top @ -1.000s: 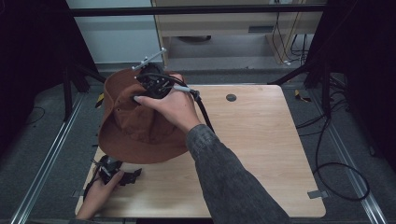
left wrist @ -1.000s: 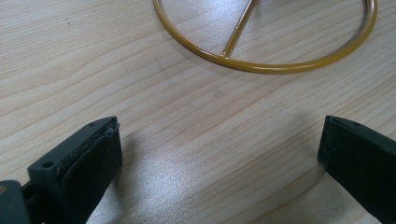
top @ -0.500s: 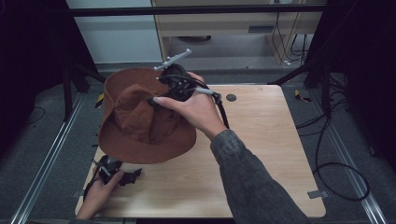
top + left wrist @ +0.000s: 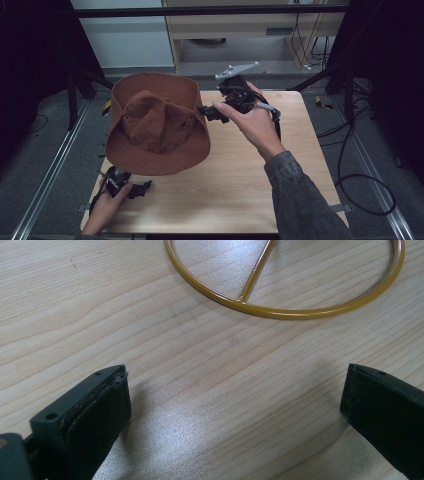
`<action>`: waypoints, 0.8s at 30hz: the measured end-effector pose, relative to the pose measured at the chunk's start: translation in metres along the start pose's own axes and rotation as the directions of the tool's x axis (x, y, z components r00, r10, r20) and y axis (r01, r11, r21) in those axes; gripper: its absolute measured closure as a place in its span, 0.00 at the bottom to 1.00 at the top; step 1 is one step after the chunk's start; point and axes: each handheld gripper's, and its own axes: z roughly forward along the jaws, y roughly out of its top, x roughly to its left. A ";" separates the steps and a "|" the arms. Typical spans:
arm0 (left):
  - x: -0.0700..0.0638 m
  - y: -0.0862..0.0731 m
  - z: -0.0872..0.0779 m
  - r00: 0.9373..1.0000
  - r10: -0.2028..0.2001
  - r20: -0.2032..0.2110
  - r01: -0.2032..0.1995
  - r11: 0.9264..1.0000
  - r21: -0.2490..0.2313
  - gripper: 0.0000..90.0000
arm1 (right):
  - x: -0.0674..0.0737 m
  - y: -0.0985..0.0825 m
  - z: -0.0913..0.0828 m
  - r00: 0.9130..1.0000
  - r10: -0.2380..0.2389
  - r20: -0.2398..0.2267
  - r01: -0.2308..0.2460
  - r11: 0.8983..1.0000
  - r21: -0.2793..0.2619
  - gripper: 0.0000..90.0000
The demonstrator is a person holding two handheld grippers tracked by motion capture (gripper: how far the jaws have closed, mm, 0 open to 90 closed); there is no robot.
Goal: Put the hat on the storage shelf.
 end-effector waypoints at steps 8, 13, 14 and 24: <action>0.000 0.000 0.000 1.000 0.003 0.002 -0.003 1.000 0.006 0.00 | -0.024 -0.045 -0.028 0.996 0.028 0.081 -0.028 1.000 -0.002 0.10; 0.000 0.000 0.000 1.000 0.003 0.003 -0.003 1.000 0.006 0.00 | -0.039 -0.083 -0.044 0.989 0.052 0.140 -0.054 0.999 0.008 0.13; 0.000 0.000 0.000 1.000 0.003 0.004 -0.003 1.000 0.005 0.00 | -0.042 -0.091 -0.046 0.987 0.056 0.149 -0.058 0.998 0.010 0.15; 0.000 0.000 0.000 1.000 0.002 0.001 -0.002 1.000 0.006 0.00 | -0.064 -0.183 -0.035 0.972 0.120 0.202 -0.135 0.989 0.063 0.18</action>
